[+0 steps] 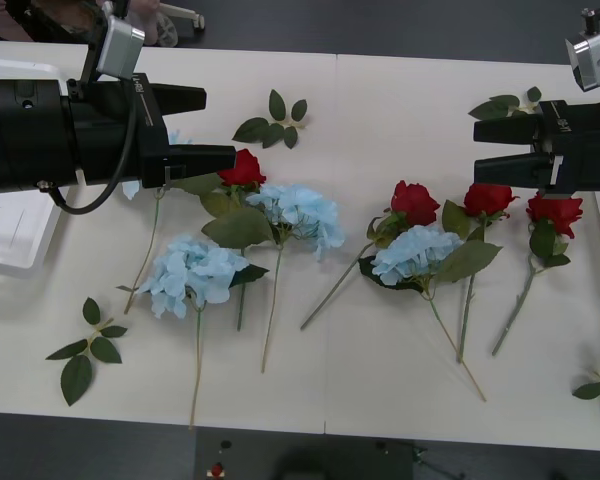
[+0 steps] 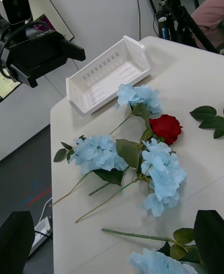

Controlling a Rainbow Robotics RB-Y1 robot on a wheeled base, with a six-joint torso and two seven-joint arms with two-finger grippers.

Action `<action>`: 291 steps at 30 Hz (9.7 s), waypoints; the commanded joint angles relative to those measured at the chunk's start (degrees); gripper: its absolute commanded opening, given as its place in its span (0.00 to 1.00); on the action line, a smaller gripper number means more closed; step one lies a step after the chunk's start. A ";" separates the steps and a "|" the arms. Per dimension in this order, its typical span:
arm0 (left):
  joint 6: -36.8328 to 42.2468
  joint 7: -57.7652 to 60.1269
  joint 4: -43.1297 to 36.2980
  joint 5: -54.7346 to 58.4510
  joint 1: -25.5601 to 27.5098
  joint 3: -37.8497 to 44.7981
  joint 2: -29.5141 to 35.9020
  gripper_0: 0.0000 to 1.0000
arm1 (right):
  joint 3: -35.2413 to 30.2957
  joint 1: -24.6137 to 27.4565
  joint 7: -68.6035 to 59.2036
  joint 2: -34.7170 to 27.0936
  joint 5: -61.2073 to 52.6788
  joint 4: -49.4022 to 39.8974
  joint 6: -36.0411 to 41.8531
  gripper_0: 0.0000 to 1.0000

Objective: Put the red flowers into the right box and the blue flowers into the left box

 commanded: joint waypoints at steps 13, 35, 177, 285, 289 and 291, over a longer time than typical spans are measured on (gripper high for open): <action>-5.11 -0.89 0.98 6.56 0.63 0.83 2.94 1.00 | -12.40 2.97 -61.85 -0.53 25.91 -2.00 16.52 1.00; 7.72 26.80 28.41 -10.05 -4.56 -7.08 11.11 1.00 | -16.71 4.02 -119.69 12.48 82.77 -8.94 32.07 1.00; 25.04 68.72 -16.51 -40.55 28.93 10.32 -3.12 1.00 | -0.98 5.61 -93.85 3.51 78.90 1.61 -2.38 0.83; -3.17 44.73 24.01 -67.53 1.15 -5.50 24.21 1.00 | -3.17 -13.03 -62.91 8.61 97.01 47.49 -15.21 0.77; -2.03 39.28 22.78 -55.93 1.15 -3.12 27.64 1.00 | -3.35 -11.97 -62.29 6.41 90.07 38.43 -7.74 0.81; 0.17 36.73 22.16 -50.75 1.24 -0.84 28.52 1.00 | -3.79 -10.39 -62.82 5.27 87.25 33.07 -4.75 0.82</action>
